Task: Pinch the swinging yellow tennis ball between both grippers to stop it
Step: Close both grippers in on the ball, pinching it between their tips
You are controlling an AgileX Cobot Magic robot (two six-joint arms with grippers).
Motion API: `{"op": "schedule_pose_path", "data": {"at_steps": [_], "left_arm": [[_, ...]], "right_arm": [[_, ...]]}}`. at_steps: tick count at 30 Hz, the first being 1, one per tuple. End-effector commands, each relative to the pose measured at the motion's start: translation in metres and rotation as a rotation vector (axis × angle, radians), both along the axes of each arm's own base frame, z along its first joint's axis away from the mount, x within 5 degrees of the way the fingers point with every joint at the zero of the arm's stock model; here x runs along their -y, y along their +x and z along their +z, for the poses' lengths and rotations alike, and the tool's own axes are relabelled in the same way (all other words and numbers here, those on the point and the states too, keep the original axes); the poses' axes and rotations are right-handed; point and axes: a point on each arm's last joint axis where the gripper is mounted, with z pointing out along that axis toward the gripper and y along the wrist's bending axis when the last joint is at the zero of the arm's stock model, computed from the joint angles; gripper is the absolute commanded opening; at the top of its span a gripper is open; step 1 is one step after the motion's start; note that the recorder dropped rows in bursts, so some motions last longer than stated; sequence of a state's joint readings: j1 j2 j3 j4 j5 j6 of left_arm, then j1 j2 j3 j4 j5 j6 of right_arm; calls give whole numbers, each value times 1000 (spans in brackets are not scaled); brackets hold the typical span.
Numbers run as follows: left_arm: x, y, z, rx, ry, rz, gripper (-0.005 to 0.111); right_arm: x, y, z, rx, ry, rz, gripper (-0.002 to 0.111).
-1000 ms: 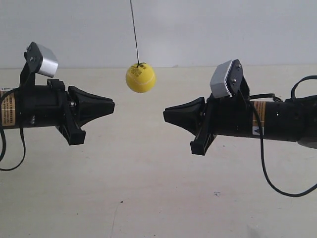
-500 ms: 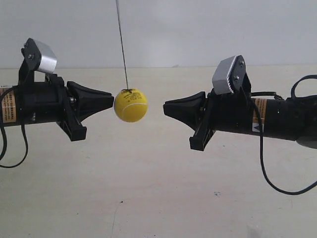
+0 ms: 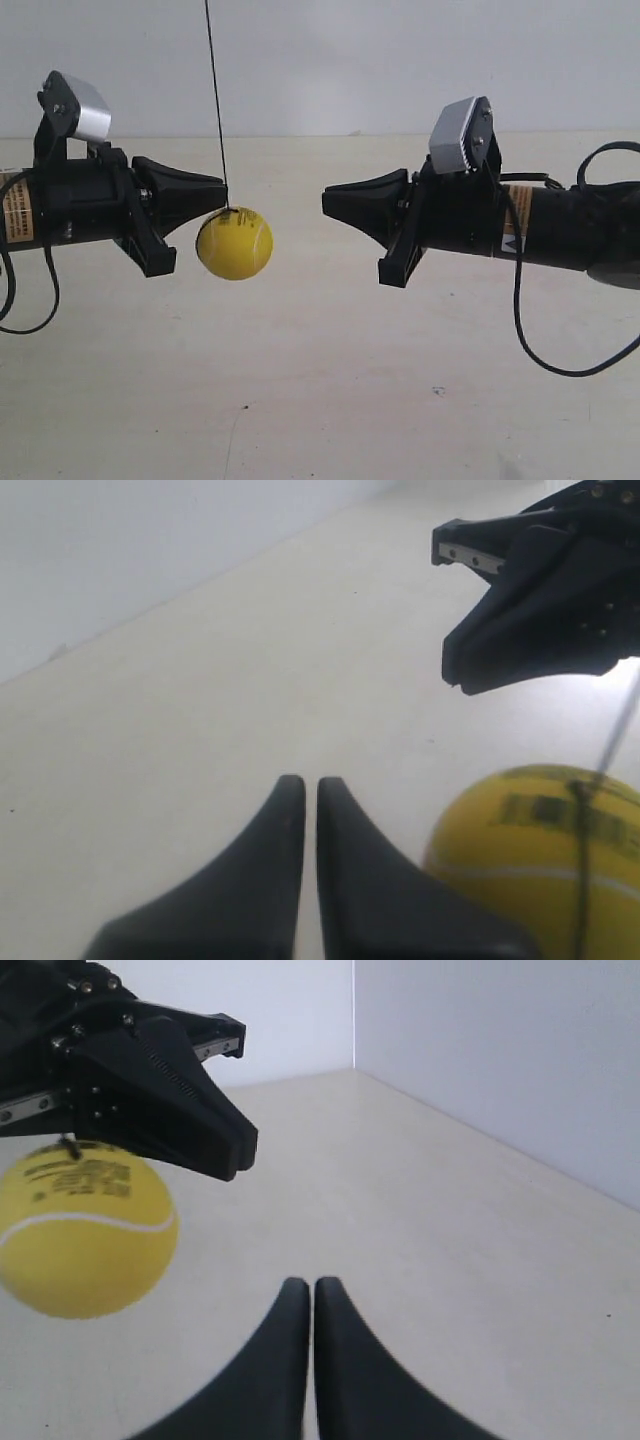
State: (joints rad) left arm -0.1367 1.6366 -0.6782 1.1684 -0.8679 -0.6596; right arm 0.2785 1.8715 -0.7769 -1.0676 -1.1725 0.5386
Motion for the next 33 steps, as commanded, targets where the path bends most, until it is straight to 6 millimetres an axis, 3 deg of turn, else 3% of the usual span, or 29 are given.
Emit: {"op": "schedule_pose_path", "data": {"at_steps": [1,17,33], "left_arm": [[4,-3,1,-4,-25,-46,5],[9,-2,-19,-58,-69,-115,5],[10,-3,-17,-50,-90,-131,5]], "right_arm": [[-2,0,-8,-20,25,28,0],[-2,1,-14,-38,24,30,0],[-2,1,-14,-38,23,31,0]]}}
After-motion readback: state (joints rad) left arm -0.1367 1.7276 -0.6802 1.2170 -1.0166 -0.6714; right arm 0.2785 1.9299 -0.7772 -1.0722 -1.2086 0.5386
